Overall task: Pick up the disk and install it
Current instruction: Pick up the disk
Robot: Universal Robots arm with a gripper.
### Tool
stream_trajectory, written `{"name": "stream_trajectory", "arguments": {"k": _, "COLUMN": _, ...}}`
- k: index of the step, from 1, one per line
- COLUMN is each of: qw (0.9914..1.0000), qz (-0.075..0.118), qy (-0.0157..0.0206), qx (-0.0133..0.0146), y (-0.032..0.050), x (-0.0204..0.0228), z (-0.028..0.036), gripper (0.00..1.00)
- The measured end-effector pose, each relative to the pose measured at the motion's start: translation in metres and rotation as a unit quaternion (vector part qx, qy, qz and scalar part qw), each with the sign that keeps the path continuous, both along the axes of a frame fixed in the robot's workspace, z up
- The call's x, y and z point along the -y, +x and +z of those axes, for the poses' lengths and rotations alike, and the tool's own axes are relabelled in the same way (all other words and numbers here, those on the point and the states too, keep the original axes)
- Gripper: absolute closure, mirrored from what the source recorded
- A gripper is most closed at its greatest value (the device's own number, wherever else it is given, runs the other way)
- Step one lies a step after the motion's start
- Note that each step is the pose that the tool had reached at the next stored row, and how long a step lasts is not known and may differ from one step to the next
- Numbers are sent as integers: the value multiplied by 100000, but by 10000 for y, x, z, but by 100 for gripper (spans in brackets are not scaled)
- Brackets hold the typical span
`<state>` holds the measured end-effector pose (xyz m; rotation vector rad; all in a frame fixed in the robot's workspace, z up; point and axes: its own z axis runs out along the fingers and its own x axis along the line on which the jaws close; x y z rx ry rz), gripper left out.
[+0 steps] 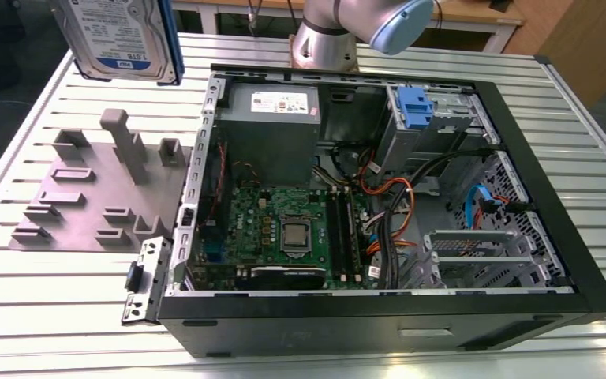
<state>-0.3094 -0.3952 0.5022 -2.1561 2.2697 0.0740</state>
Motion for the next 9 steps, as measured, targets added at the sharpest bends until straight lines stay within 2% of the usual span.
{"name": "stream_trajectory", "arguments": {"k": 9, "qw": 100000, "qz": 2, "qy": -1, "qx": 0, "y": 54, "x": 7, "z": 0, "gripper": 64}}
